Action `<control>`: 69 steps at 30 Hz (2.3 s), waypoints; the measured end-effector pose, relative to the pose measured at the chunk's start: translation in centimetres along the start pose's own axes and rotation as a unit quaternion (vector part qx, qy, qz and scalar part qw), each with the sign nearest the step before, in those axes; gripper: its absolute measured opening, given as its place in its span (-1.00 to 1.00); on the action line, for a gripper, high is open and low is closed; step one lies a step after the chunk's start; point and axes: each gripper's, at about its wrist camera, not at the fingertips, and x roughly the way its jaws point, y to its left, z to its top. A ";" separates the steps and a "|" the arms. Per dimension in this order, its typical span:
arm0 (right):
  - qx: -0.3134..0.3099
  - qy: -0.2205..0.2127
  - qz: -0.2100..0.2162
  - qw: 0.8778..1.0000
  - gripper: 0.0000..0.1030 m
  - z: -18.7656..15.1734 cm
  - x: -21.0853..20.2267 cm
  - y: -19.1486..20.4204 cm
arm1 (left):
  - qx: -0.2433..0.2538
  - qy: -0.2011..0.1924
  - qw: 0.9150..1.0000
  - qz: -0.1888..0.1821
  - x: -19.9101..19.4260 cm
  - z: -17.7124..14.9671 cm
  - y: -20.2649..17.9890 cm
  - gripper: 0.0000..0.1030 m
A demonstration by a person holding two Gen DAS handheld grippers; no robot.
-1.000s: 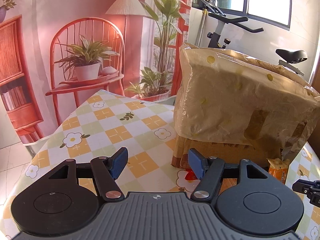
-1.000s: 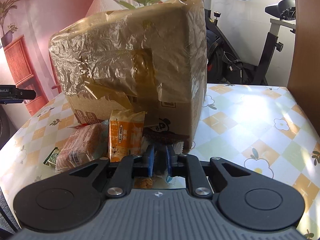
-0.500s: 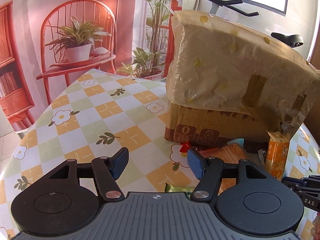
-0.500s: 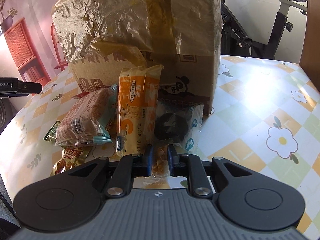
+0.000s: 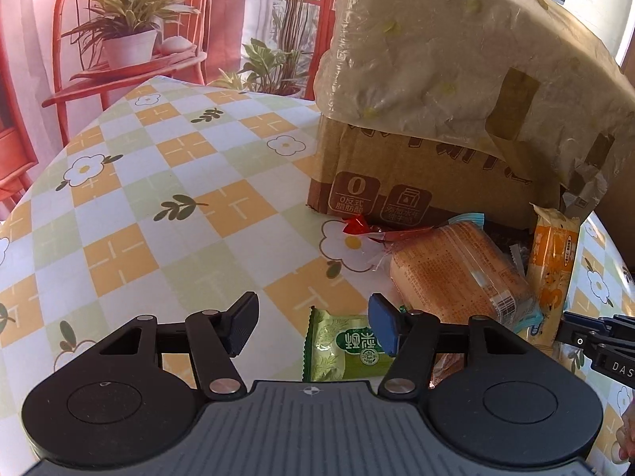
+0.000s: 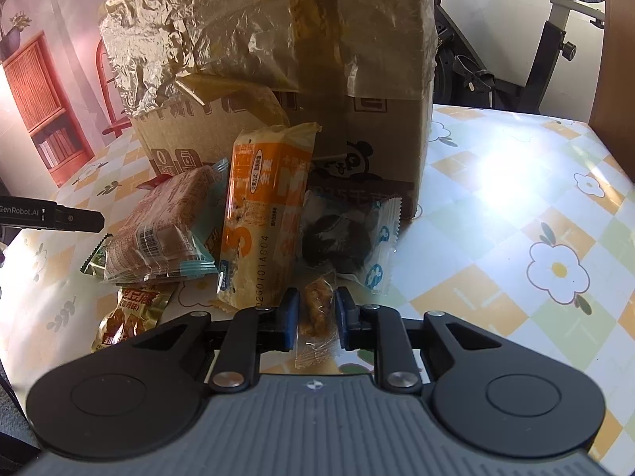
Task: Organize snacks
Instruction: 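Grasp the green pastry packet with the left tool while the right tool grasps a small clear snack packet, then carry both packets over the lined box and open both tools to release them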
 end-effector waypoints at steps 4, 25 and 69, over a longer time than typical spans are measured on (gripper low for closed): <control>-0.001 -0.005 0.002 1.000 -0.60 0.3 -0.3 0.2 | 0.003 0.000 1.000 -0.007 0.7 -0.1 -0.4 0.24; 0.003 -0.006 0.002 1.000 -0.60 0.4 -0.7 0.1 | -0.021 0.033 0.997 -0.062 2.1 -0.5 1.9 -0.13; 0.000 -0.009 0.003 1.000 -0.60 0.5 -1.1 0.2 | 0.054 -0.006 0.999 -0.002 -1.0 -3.5 0.1 -0.24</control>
